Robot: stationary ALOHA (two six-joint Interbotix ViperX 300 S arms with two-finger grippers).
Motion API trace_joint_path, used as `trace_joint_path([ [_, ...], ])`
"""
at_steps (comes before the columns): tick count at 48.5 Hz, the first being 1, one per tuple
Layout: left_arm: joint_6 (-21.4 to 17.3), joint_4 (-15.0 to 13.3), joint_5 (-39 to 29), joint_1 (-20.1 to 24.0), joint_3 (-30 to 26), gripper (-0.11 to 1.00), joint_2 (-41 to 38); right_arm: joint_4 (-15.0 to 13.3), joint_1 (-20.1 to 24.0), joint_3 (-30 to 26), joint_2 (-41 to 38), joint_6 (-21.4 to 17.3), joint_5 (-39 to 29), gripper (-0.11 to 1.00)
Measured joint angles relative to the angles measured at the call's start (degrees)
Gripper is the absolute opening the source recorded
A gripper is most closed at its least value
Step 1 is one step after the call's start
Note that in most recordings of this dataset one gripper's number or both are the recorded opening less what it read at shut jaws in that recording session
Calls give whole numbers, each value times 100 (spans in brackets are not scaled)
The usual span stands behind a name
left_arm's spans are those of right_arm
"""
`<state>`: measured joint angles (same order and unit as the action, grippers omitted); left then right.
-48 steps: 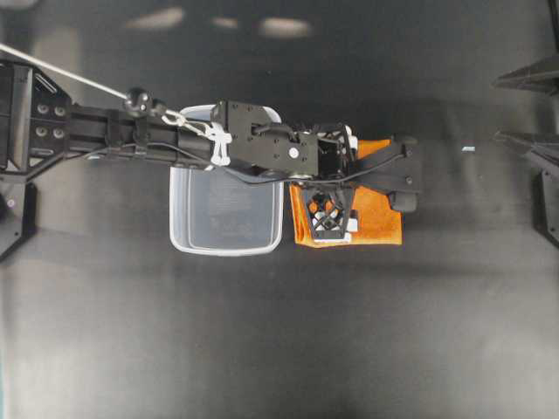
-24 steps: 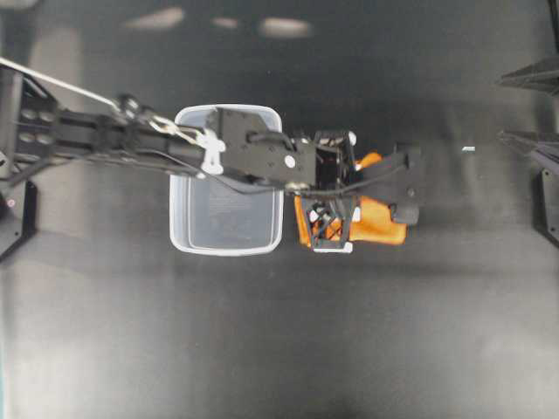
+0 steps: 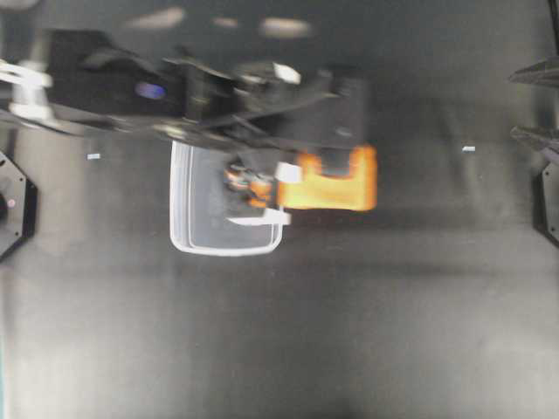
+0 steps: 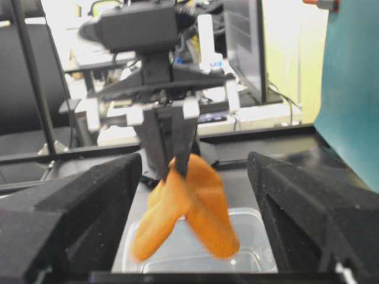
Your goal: Place the orange towel into the container with the left arm.
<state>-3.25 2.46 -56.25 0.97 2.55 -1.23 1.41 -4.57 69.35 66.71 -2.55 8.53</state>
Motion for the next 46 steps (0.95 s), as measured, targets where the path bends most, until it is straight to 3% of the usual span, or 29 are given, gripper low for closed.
trace_joint_path([
  [9,9,0,237,176,1151,6,712,0,0,9,0,0,0,71],
  [17,-53,0,650,176,1670,6,1055,0,0,9,0,0,0,71],
  [28,-527,0,756,185,1907,6,1187,0,0,9,0,0,0,71],
  [42,-554,0,791,193,2013,7,1187,9,0,0,0,-9,0,71],
  [46,-527,0,791,211,2074,21,1187,9,-9,9,9,-9,0,71],
])
